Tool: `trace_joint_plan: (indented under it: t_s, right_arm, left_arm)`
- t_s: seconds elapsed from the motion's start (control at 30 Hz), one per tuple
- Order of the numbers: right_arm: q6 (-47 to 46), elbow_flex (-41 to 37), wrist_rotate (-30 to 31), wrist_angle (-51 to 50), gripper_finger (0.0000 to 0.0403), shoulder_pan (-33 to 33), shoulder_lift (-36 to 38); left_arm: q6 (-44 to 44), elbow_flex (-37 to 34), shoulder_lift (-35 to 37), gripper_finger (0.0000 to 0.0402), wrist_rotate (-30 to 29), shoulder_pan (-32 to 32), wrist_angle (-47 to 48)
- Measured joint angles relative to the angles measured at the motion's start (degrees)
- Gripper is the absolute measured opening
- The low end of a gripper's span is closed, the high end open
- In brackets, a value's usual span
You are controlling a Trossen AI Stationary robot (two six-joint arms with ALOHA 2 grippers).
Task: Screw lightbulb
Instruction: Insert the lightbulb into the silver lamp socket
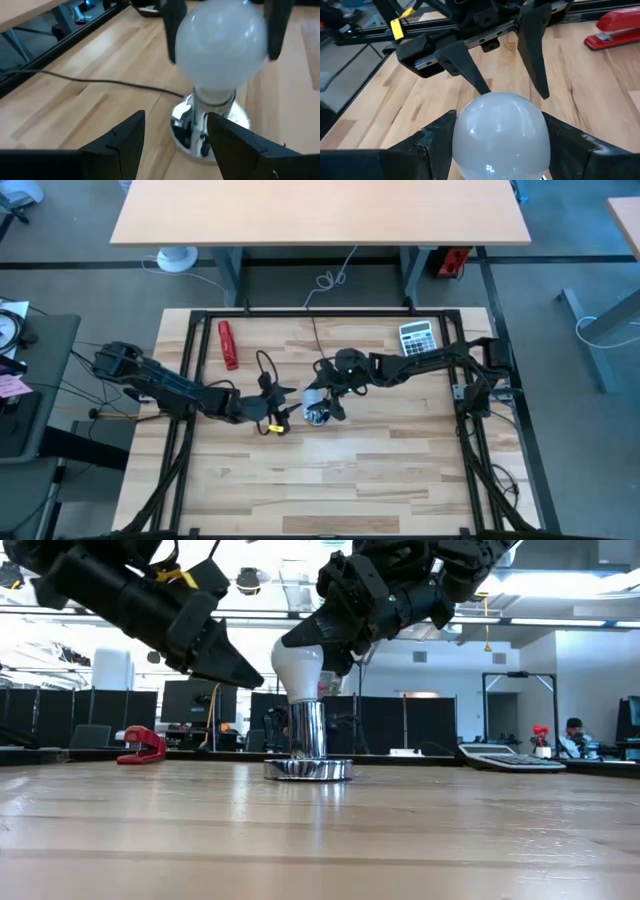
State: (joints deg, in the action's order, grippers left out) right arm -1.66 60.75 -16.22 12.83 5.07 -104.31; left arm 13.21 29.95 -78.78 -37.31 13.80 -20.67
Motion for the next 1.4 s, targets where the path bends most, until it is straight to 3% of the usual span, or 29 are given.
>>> trace_joint_plan:
  t_s: [0.33, 0.67, 0.9, 1.4]
  right_arm:
    - [-6.1, 0.0, 15.2, -0.4, 0.0255, -6.3, 0.0]
    - [-21.4, -0.1, 38.9, 0.5, 0.0255, -14.9, -0.2]
    - [-29.8, -0.1, 53.8, 0.0, 0.0255, -19.5, -1.2]
    - [-38.5, 0.6, 59.1, 1.6, 0.0255, -20.5, -4.6]
  left_arm:
    - [1.5, -1.1, 0.6, 0.0203, -3.0, 1.7, 1.6]
    - [4.0, -1.1, 0.6, 0.0203, -5.4, 1.7, 8.0]
    - [3.3, -1.1, 0.6, 0.0203, -5.5, 2.0, 7.0]
    - [-3.3, -2.3, -0.9, 0.0203, 1.2, 2.4, -8.7]
